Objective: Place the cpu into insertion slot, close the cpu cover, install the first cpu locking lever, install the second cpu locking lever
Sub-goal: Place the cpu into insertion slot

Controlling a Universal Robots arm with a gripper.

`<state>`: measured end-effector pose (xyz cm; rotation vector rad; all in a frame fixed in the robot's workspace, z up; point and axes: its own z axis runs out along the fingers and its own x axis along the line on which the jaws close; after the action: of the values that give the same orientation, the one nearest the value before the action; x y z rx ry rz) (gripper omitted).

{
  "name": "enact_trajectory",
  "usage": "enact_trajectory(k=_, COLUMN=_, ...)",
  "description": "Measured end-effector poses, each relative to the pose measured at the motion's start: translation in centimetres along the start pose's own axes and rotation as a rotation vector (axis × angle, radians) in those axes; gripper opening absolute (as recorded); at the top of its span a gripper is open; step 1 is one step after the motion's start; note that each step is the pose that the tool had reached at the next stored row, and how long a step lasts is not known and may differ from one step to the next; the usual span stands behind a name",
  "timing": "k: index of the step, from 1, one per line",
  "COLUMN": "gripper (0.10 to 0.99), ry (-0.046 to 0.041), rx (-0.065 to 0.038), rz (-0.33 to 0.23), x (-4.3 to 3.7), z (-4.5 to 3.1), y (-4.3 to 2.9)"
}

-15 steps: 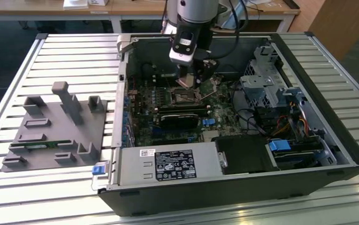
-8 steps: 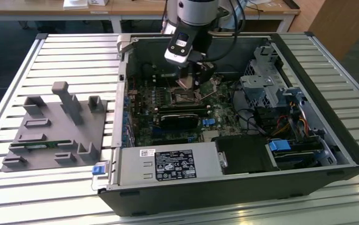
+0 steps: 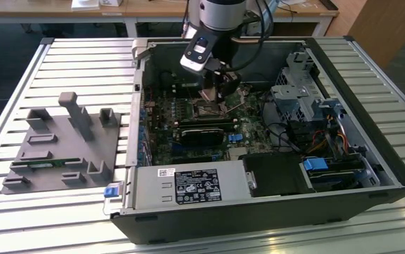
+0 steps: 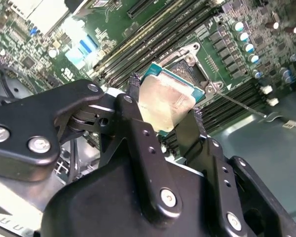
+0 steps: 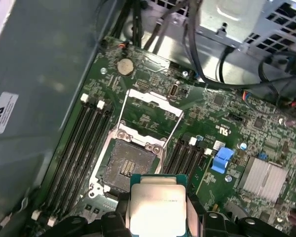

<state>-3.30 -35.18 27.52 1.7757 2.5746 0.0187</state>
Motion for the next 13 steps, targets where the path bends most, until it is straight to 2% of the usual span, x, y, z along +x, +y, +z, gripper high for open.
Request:
enact_trajectory(k=7, gripper=0.537, ry=-0.0015, rx=0.0, rz=0.083, x=0.02, z=0.5, y=-0.05)
enact_trajectory(k=13, gripper=0.537, ry=-0.0019, rx=0.0, rz=0.101, x=0.02, z=1.18, y=-0.06)
